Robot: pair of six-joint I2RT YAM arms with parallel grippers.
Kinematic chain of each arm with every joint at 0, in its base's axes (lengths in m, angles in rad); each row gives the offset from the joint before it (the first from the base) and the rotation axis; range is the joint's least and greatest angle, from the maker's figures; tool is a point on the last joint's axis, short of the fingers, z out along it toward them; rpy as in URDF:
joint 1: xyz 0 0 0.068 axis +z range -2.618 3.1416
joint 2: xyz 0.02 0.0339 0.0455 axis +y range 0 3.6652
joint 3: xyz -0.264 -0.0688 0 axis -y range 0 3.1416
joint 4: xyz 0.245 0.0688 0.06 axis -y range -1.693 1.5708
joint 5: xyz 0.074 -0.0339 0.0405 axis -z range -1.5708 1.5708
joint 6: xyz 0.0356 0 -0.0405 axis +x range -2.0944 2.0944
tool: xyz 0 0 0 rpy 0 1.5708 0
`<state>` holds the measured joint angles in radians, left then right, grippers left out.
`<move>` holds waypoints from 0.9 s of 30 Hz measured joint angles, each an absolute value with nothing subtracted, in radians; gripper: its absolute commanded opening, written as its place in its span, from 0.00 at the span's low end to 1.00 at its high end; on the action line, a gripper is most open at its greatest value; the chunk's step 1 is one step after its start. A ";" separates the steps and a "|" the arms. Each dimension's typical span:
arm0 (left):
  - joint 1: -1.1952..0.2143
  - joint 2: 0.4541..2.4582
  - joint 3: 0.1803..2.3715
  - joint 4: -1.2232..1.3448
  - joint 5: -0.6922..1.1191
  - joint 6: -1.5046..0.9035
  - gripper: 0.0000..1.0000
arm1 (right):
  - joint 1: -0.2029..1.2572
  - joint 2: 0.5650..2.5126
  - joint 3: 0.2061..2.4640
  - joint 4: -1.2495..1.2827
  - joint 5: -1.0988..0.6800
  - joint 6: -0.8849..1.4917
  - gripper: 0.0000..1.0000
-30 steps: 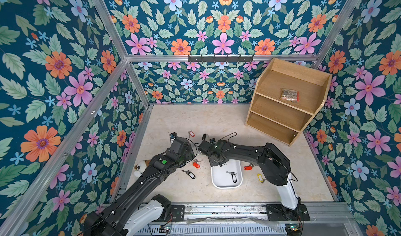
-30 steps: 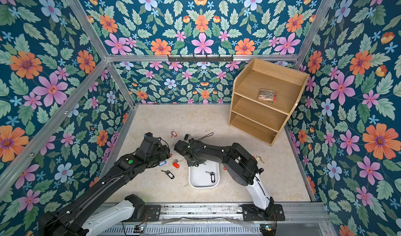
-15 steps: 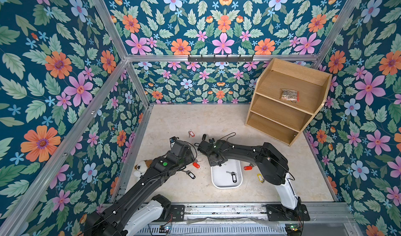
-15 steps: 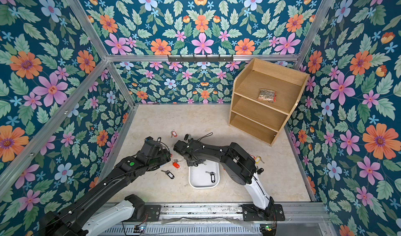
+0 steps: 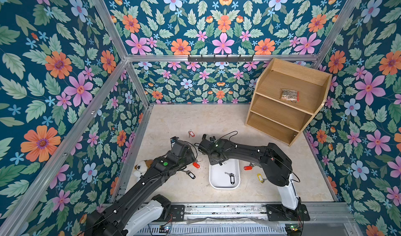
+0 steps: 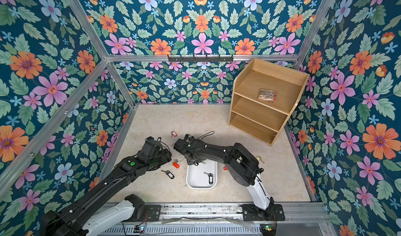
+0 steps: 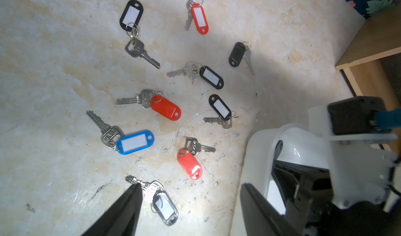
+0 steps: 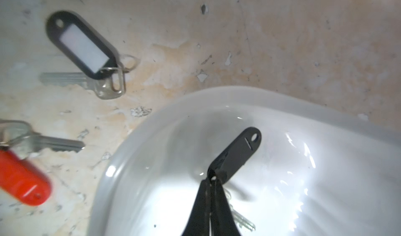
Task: Take the keys out of the storage box
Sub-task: Pick up the key from the storage box, then place the key at the center of the board.
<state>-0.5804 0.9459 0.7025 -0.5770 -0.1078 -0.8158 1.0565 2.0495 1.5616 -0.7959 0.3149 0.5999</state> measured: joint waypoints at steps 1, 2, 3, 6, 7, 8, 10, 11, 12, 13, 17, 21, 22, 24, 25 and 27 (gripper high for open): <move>-0.580 0.946 0.705 -0.577 -0.108 -0.816 0.77 | 1.056 2.033 1.555 -0.798 0.315 0.608 0.00; -0.580 0.947 0.709 -0.577 -0.108 -0.815 0.77 | 1.056 2.012 1.545 -0.803 0.315 0.609 0.00; -0.579 0.948 0.712 -0.578 -0.109 -0.815 0.77 | 1.056 1.984 1.529 -0.807 0.316 0.616 0.00; -0.578 0.952 0.719 -0.578 -0.109 -0.811 0.77 | 1.048 1.886 1.475 -0.818 0.319 0.636 0.00; -0.578 0.953 0.720 -0.577 -0.109 -0.811 0.77 | 1.042 1.853 1.454 -0.820 0.319 0.644 0.00; -0.578 0.957 0.720 -0.577 -0.109 -0.809 0.77 | 1.029 1.810 1.426 -0.825 0.323 0.659 0.00; -0.578 0.968 0.720 -0.576 -0.107 -0.804 0.77 | 0.989 1.718 1.357 -0.833 0.331 0.688 0.00; -0.579 0.978 0.720 -0.575 -0.105 -0.802 0.77 | 0.960 1.666 1.315 -0.841 0.332 0.703 0.00; -0.579 0.988 0.720 -0.574 -0.103 -0.799 0.77 | 0.925 1.610 1.269 -0.849 0.335 0.722 0.00; -0.579 0.998 0.720 -0.572 -0.101 -0.795 0.77 | 0.890 1.562 1.227 -0.854 0.337 0.738 0.00; -0.580 1.036 0.720 -0.560 -0.078 -0.780 0.77 | 0.704 1.345 1.022 -0.866 0.326 0.792 0.00; -0.580 1.049 0.720 -0.541 -0.064 -0.773 0.77 | 0.554 1.179 0.891 -0.875 0.289 0.812 0.00; -0.580 1.052 0.719 -0.535 -0.059 -0.772 0.77 | 0.531 1.153 0.868 -0.881 0.288 0.817 0.00; -0.580 1.061 0.716 -0.523 -0.050 -0.762 0.77 | 0.497 1.101 0.810 -0.890 0.282 0.829 0.00; -0.580 1.065 0.714 -0.518 -0.049 -0.759 0.77 | 0.491 1.083 0.782 -0.892 0.271 0.844 0.00; -0.580 1.078 0.709 -0.509 -0.030 -0.759 0.77 | 0.487 1.050 0.704 -0.886 0.240 0.867 0.00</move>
<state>-0.5797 1.0782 0.7086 -0.5087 -0.0303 -0.7589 0.4870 1.0504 0.7036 -0.8856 0.2398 0.8669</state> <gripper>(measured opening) 0.770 0.064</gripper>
